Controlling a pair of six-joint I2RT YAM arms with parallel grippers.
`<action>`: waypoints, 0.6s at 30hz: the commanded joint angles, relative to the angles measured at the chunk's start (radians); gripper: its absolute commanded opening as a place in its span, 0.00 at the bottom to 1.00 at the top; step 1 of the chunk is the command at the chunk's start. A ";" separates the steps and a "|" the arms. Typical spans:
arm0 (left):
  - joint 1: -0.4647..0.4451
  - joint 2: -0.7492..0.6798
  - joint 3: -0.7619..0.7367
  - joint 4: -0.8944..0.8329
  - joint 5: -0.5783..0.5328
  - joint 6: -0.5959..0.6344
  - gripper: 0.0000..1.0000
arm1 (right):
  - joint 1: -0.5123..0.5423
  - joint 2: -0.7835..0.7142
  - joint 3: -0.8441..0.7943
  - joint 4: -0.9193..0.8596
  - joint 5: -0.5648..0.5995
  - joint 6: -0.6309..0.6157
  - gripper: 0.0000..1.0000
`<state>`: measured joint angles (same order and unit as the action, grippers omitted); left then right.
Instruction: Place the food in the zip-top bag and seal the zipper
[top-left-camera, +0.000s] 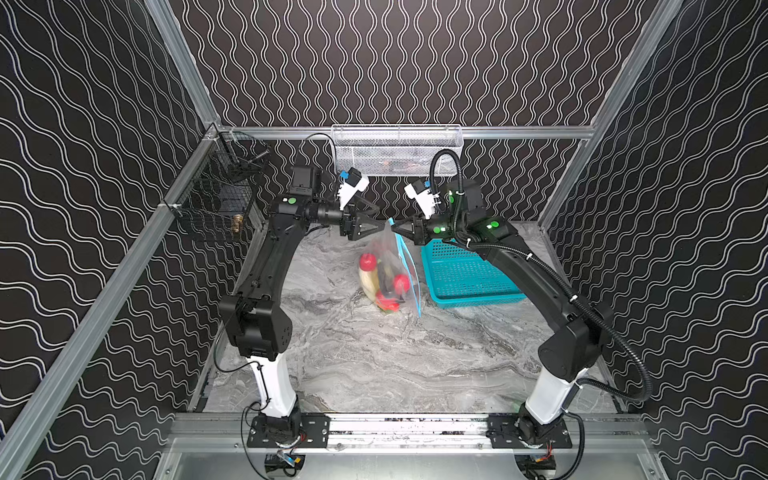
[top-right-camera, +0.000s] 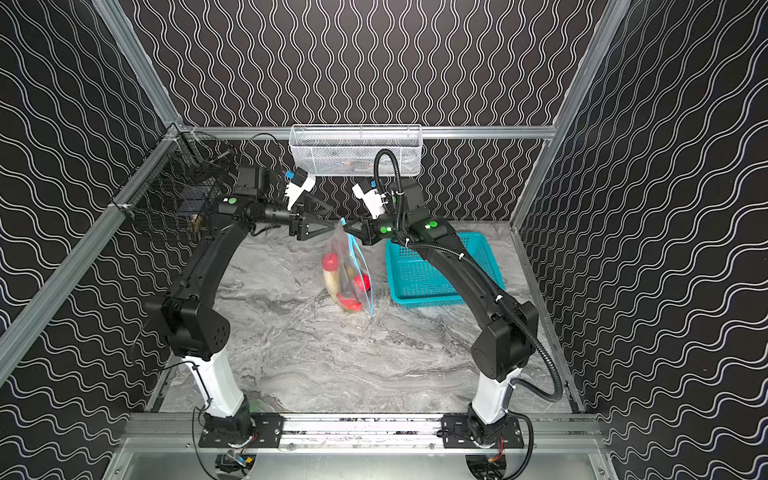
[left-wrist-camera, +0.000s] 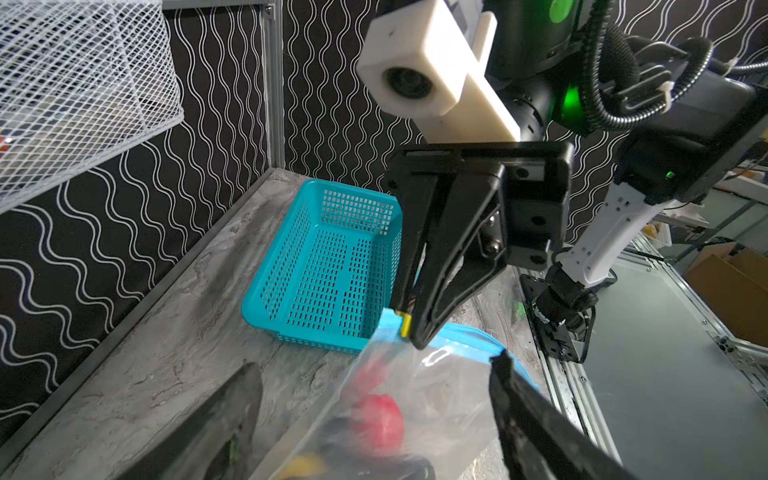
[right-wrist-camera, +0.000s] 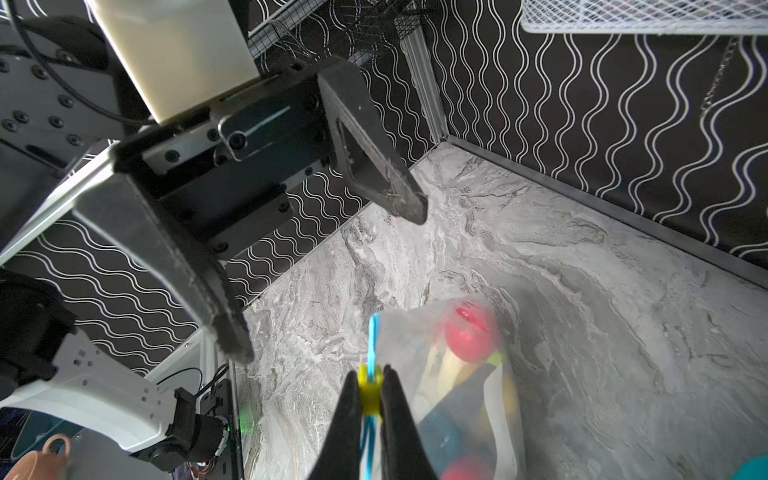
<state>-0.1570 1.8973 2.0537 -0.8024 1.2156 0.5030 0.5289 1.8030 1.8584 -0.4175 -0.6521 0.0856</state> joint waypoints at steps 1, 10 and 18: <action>0.000 -0.004 -0.005 0.014 0.042 0.066 0.86 | 0.002 0.007 0.019 0.000 -0.046 -0.024 0.00; -0.015 0.005 0.009 -0.092 0.068 0.214 0.70 | 0.013 0.025 0.043 0.003 -0.067 -0.026 0.00; -0.025 -0.032 -0.041 -0.047 0.053 0.197 0.50 | 0.028 0.039 0.073 -0.003 -0.057 -0.036 0.00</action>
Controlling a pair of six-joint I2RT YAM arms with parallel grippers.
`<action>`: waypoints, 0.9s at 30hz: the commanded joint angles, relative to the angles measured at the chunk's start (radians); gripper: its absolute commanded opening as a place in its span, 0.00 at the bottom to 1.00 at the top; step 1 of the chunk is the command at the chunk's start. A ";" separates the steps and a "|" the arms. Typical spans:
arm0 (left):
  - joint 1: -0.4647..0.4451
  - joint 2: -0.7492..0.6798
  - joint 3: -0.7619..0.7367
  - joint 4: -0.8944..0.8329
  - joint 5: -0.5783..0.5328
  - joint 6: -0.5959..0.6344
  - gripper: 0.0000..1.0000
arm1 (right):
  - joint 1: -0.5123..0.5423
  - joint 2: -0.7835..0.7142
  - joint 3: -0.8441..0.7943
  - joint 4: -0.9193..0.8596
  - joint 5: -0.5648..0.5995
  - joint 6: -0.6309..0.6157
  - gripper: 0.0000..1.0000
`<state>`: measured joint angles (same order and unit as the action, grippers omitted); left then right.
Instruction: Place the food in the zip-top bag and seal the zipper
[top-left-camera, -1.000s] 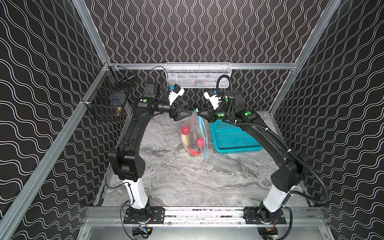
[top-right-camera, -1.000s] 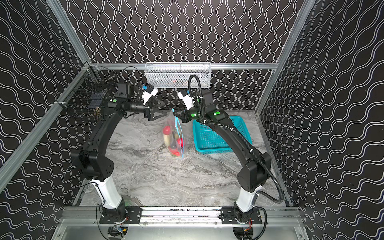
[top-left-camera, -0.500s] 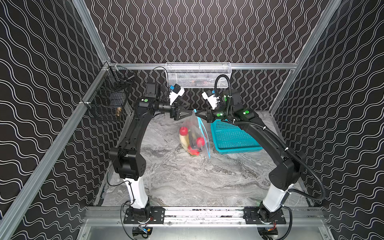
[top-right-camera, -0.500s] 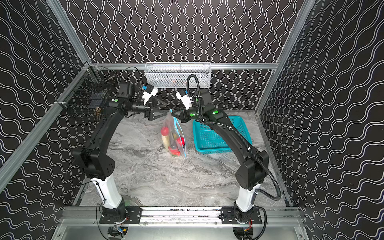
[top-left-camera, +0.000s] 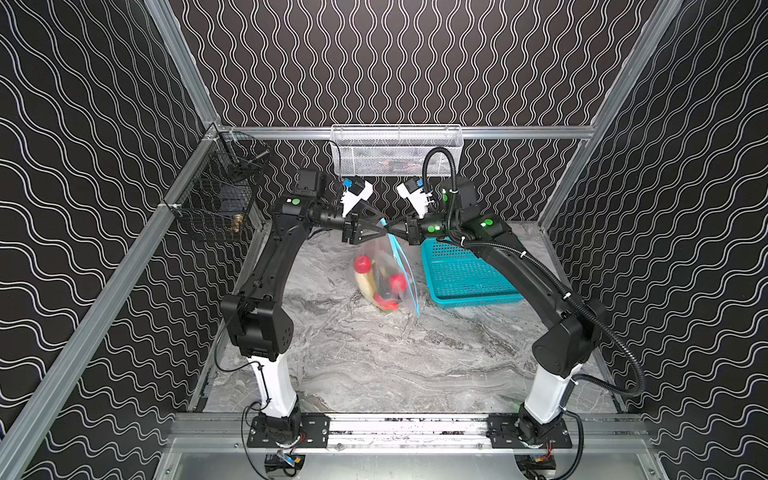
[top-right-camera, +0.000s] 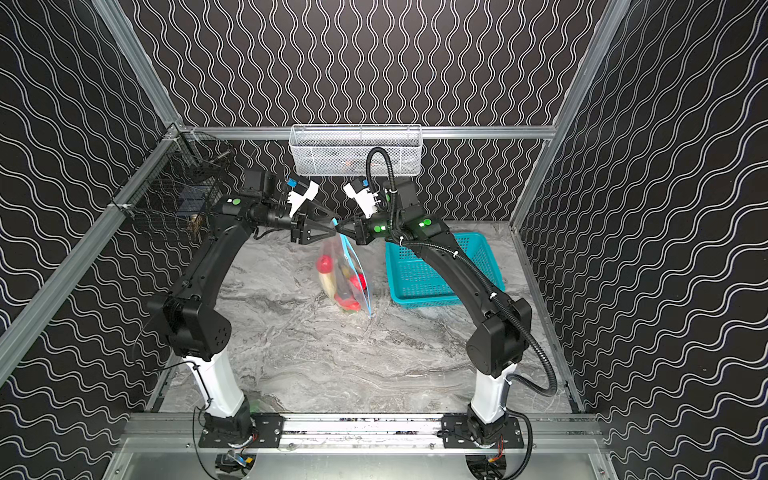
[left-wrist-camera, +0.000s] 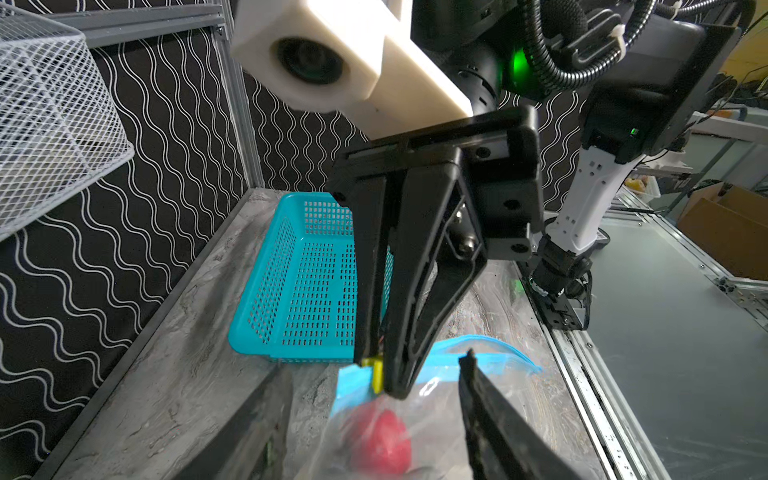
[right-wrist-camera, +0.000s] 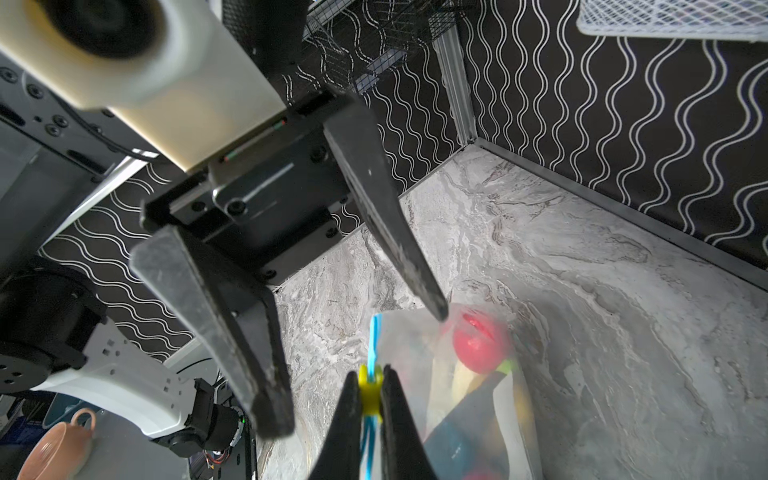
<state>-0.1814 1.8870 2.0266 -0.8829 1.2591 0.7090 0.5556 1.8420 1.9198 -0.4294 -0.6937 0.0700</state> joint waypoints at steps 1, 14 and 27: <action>0.000 -0.031 -0.032 0.065 0.009 -0.033 0.43 | 0.001 0.000 0.011 0.009 -0.013 -0.021 0.00; -0.001 -0.062 -0.071 0.191 0.022 -0.198 0.00 | 0.001 -0.018 -0.018 0.041 0.006 -0.012 0.00; 0.000 -0.095 -0.112 0.298 -0.136 -0.376 0.00 | -0.001 -0.033 -0.043 0.037 0.044 -0.019 0.05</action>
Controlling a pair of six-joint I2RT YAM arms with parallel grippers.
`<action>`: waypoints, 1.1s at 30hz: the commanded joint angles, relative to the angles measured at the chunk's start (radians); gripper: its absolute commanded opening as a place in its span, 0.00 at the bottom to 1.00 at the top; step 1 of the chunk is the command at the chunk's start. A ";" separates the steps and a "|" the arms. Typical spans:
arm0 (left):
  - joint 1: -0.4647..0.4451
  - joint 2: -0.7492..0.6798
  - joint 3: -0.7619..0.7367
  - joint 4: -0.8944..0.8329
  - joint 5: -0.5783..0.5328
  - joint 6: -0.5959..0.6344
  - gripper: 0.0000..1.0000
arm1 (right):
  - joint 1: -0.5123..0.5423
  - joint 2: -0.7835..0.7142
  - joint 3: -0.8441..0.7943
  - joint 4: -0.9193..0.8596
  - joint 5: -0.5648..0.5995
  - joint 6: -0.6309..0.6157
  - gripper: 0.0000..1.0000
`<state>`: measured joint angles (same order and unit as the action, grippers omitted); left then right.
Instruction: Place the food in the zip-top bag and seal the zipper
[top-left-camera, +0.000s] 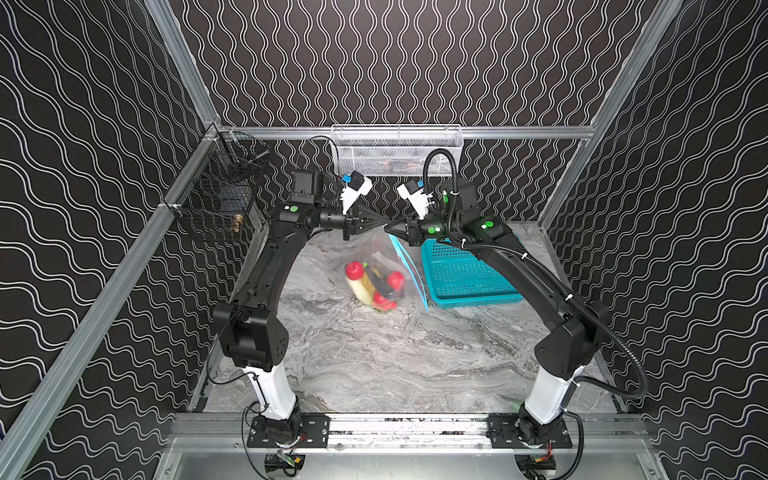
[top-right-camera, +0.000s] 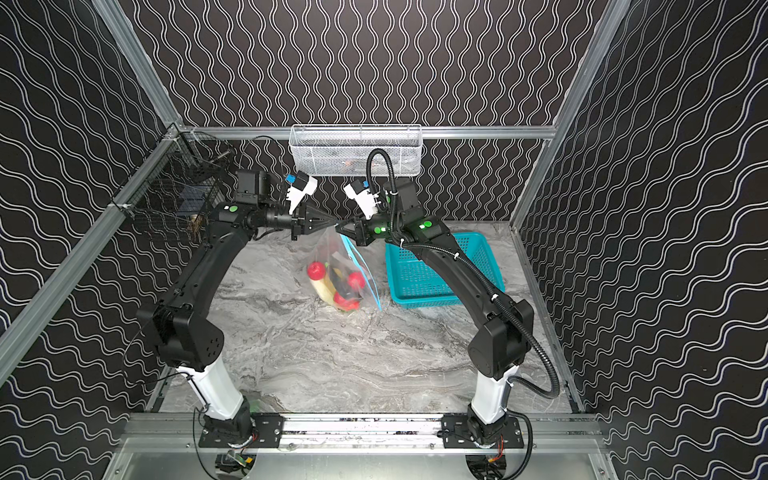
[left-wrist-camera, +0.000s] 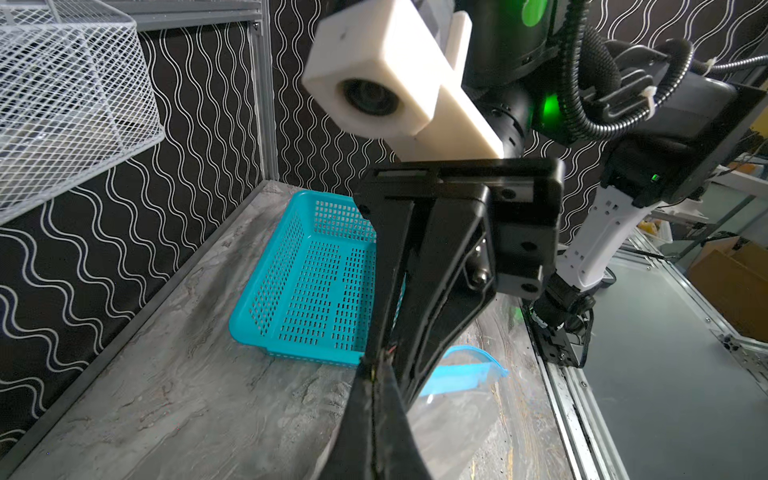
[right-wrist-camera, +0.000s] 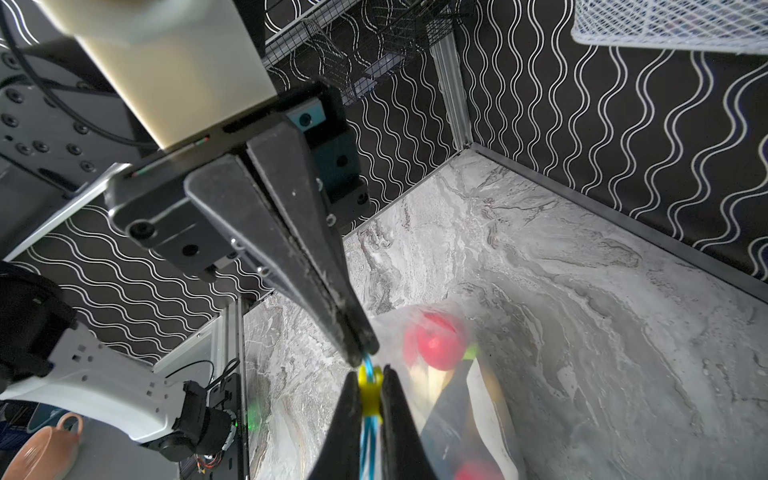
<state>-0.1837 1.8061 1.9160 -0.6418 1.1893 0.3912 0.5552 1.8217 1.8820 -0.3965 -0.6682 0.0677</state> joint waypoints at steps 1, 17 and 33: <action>0.003 -0.017 -0.005 0.060 -0.087 -0.061 0.00 | -0.001 -0.012 0.001 -0.007 0.022 -0.022 0.05; 0.048 -0.011 0.004 0.156 -0.309 -0.206 0.00 | -0.006 -0.077 -0.088 -0.036 0.083 -0.044 0.00; 0.086 -0.018 0.009 0.218 -0.335 -0.354 0.00 | -0.007 -0.161 -0.216 -0.048 0.162 -0.048 0.00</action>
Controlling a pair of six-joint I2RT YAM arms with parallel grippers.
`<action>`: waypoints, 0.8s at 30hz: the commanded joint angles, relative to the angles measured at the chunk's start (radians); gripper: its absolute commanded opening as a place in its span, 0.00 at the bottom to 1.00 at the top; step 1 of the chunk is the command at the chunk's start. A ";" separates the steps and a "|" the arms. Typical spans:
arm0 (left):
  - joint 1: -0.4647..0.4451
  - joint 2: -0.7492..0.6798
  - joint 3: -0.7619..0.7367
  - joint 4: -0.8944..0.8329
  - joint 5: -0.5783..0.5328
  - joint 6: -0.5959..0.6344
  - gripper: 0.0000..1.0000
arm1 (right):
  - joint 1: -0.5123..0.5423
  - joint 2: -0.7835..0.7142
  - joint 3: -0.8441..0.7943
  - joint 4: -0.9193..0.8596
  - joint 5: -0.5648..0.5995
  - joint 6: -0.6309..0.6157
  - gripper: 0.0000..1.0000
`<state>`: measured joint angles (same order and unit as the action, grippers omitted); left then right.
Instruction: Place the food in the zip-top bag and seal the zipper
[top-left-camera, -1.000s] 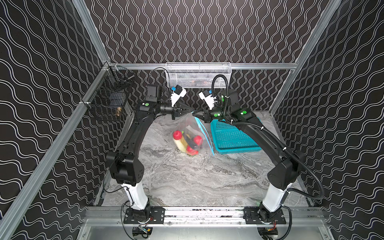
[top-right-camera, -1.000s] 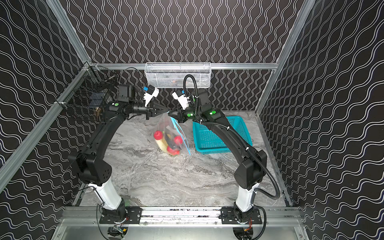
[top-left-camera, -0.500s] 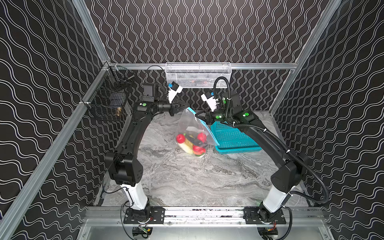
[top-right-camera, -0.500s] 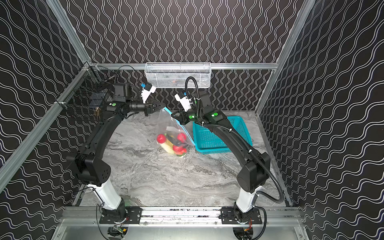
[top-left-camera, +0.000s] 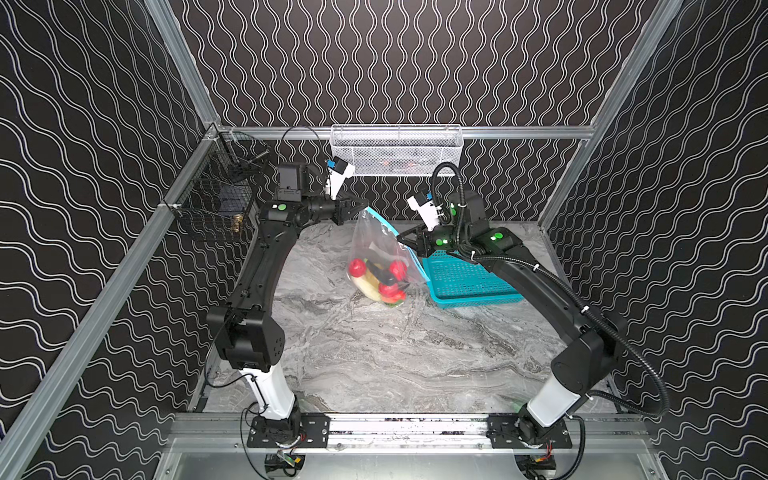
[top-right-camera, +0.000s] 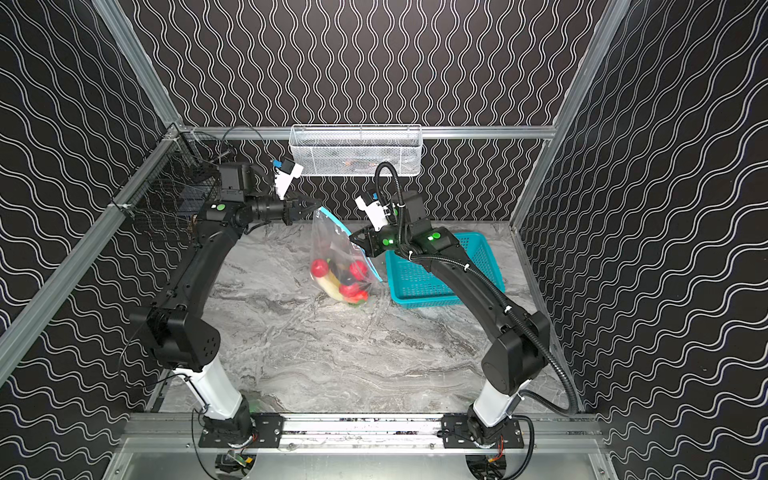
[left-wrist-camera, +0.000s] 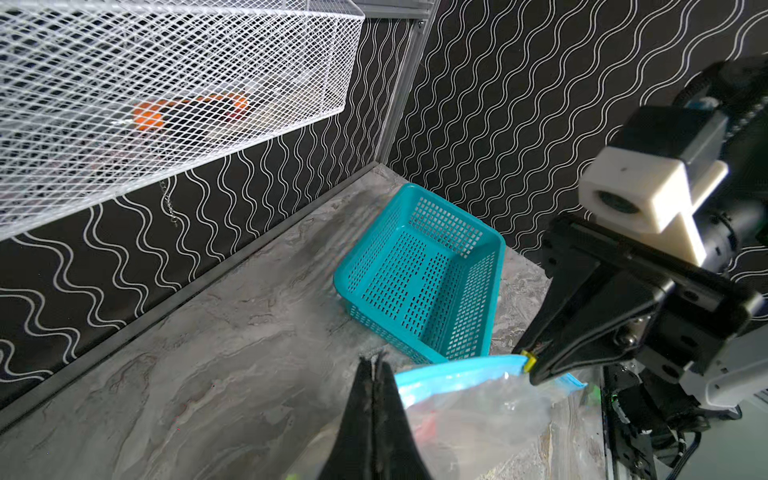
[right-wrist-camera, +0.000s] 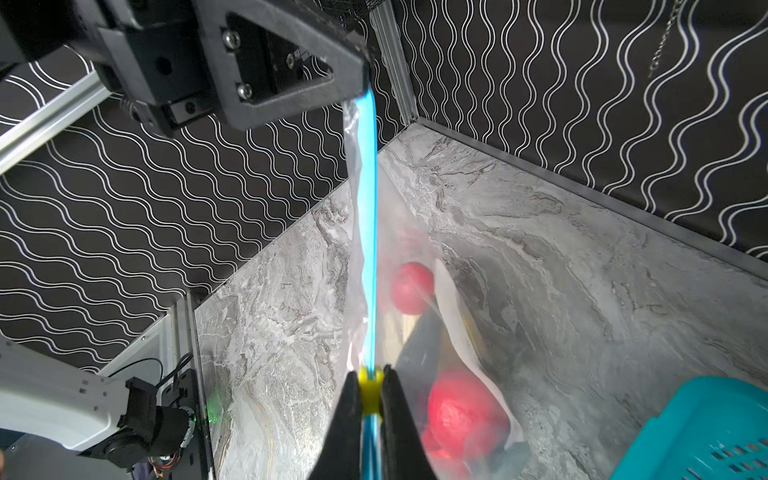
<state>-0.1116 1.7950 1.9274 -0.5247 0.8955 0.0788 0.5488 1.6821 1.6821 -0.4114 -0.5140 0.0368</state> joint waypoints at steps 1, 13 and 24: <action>0.019 -0.007 -0.008 0.115 -0.036 -0.057 0.00 | -0.001 -0.024 -0.019 -0.035 0.014 -0.018 0.00; 0.041 0.021 0.025 0.116 -0.064 -0.080 0.00 | -0.006 -0.051 -0.038 -0.089 0.083 -0.024 0.00; 0.045 0.021 0.036 0.112 -0.089 -0.077 0.00 | -0.009 -0.088 -0.101 -0.107 0.115 -0.014 0.00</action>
<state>-0.0742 1.8286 1.9678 -0.4732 0.8570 0.0021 0.5415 1.6138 1.5909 -0.4648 -0.4099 0.0265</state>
